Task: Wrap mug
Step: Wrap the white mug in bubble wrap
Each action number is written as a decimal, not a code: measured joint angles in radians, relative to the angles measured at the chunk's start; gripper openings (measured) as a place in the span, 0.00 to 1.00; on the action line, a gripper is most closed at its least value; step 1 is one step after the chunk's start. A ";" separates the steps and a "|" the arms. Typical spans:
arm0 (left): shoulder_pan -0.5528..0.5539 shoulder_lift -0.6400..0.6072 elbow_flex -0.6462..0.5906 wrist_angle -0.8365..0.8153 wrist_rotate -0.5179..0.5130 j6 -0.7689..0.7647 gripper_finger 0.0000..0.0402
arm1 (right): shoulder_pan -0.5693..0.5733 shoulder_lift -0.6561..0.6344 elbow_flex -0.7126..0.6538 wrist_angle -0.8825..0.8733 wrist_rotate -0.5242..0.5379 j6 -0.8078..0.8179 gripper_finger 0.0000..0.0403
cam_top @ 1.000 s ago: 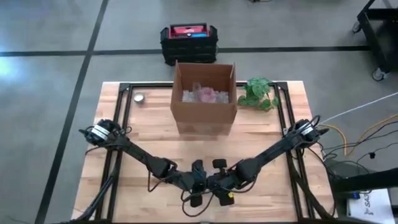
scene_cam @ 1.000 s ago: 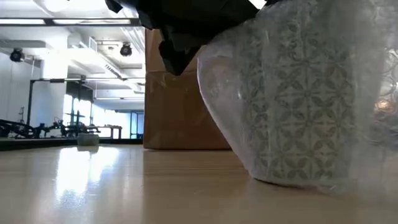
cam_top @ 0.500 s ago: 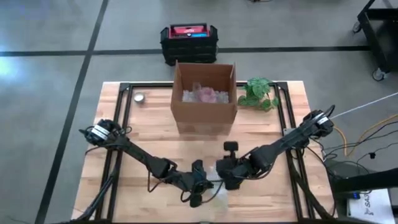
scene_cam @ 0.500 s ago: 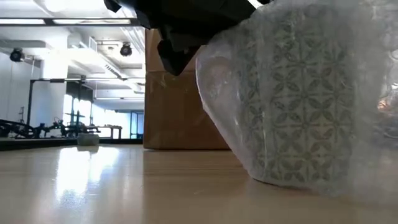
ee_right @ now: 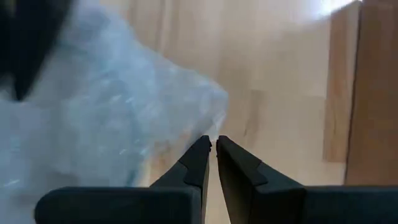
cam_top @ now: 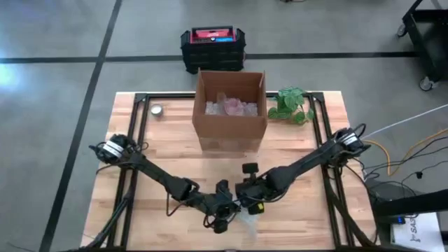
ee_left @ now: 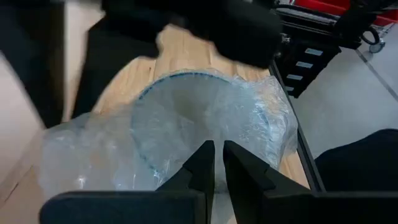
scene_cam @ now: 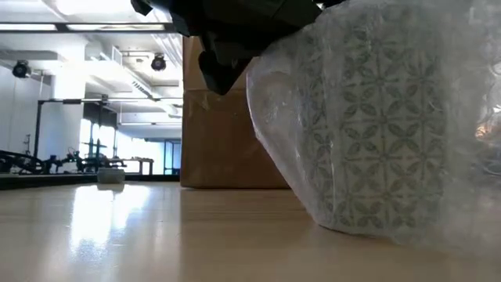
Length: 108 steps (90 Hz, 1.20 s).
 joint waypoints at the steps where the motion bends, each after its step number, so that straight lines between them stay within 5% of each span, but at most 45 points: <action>1: 0.000 0.000 0.000 0.000 0.000 0.000 0.06 | 0.003 -0.004 0.001 0.002 0.000 0.000 0.04; 40: 0.000 0.000 0.000 0.001 0.000 0.000 0.06 | 0.047 -0.031 0.006 0.101 -0.133 -0.001 0.04; 88: 0.000 -0.002 0.000 0.000 -0.002 0.000 0.06 | 0.053 0.121 0.003 0.113 -0.092 0.037 0.04; 108: -0.002 -0.111 -0.003 -0.102 0.031 -0.009 0.06 | 0.059 0.120 0.002 0.111 -0.105 0.052 0.04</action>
